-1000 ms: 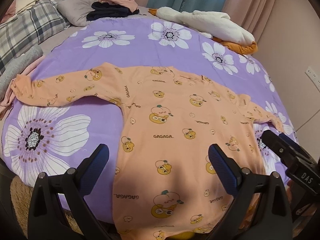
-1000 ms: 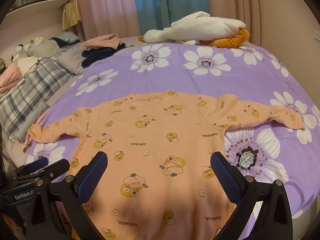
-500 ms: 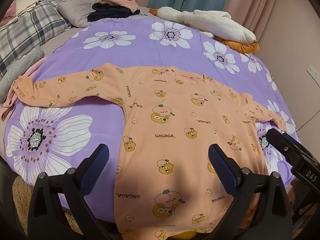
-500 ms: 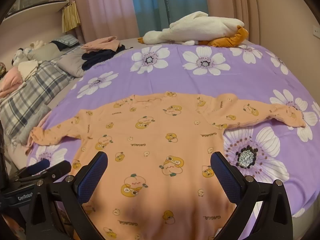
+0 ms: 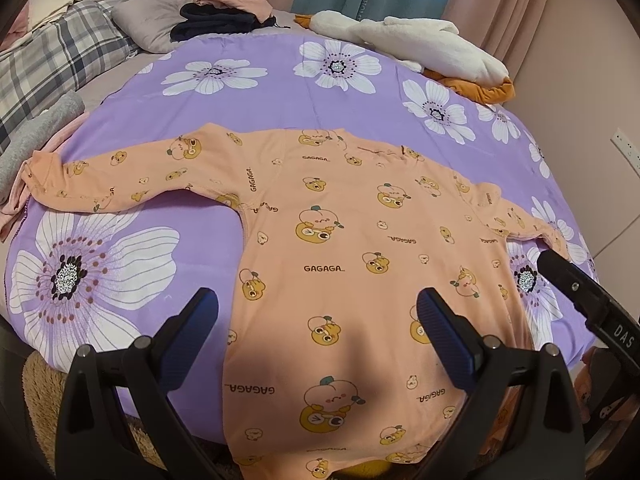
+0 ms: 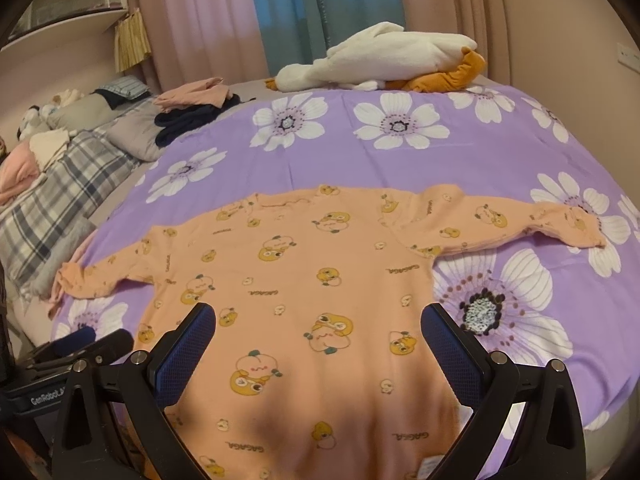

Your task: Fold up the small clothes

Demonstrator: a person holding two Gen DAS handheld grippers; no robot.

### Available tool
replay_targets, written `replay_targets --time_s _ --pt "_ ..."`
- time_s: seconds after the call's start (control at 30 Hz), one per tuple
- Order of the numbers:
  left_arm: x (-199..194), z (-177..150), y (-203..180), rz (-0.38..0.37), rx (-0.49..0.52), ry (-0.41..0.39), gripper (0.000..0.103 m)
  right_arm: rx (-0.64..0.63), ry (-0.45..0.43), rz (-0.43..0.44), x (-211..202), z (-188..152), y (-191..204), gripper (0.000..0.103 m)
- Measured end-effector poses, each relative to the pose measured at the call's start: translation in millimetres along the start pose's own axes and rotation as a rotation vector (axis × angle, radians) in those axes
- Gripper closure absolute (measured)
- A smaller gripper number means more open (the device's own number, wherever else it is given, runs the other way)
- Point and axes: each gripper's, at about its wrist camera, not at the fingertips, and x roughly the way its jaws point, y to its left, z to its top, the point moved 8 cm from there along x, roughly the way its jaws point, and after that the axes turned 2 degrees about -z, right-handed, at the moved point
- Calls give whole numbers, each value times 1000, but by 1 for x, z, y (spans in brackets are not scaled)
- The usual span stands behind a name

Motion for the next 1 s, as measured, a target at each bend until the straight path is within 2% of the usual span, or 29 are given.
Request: replay_targets --time_s 0.4,0.73,0.87,1.0 --pt "10 -2 -1 8 8 43 4 91 2 -21 0 2 -31 1" --pt "16 -2 -8 -1 20 50 4 118 -22 -14 -6 5 -42 1" --pt "20 -5 -12 0 38 61 4 166 -22 -6 -6 7 -68 1" --pt "24 -6 -17 -12 49 63 4 245 -48 -83 -12 18 -126 1"
